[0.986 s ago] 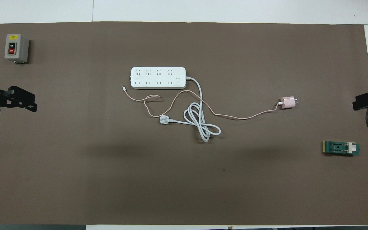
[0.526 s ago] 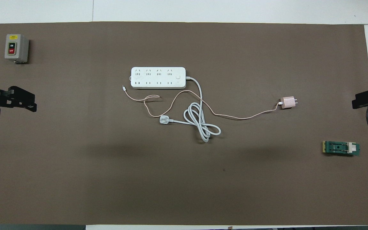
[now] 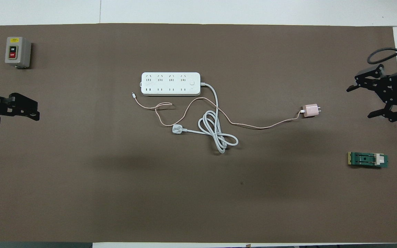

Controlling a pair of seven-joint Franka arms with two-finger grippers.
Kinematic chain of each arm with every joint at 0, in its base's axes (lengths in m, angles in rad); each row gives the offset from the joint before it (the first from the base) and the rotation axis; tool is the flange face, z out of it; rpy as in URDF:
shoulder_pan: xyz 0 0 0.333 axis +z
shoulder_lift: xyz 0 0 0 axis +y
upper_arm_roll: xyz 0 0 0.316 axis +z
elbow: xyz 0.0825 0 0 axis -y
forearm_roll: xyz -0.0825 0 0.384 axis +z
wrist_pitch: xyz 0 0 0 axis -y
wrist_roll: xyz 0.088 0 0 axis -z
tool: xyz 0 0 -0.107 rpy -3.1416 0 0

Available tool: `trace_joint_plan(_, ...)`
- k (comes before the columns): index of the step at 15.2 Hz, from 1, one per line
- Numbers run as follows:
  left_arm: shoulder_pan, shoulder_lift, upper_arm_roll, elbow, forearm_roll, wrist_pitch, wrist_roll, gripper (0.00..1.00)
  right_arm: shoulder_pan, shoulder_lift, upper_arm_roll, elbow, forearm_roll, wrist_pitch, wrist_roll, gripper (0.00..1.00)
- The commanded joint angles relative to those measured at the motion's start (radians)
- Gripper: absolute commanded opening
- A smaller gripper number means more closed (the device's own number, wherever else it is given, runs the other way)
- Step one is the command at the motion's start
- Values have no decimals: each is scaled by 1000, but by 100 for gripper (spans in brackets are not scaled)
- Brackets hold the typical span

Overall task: Plug charger into power strip
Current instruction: 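Reach the right gripper to the pink charger and close on it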

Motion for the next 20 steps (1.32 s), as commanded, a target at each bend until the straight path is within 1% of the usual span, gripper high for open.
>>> trace_joint_plan(1,12,-35,-5,-43,-13,24,5,100,-31,25,8,-35,79,43,124,100)
trace_joint_plan(2,13,-35,-5,-43,-13,24,5,100,-32,28,8,-60,101,54,144,100)
trace_joint_plan(3,12,-35,-5,-43,-13,24,5,100,-49,51,8,-69,133,51,157,100)
trace_joint_plan(4,12,-35,-5,-43,-13,24,5,100,-70,88,8,-71,148,50,158,100)
trace_joint_plan(6,13,-35,-5,-43,-13,24,5,100,-81,147,8,-69,174,56,161,100)
trace_joint_plan(10,13,-35,-5,-43,-13,24,5,100,-104,229,7,-68,292,77,224,100)
trace_joint_plan(12,12,-35,-5,-43,-13,24,5,100,-97,266,7,-71,311,82,227,100)
trace_joint_plan(16,12,-35,-5,-43,-13,24,5,100,-92,293,8,-72,338,94,217,100)
trace_joint_plan(20,12,-35,-5,-43,-13,24,5,100,-86,284,8,-137,346,165,141,100)
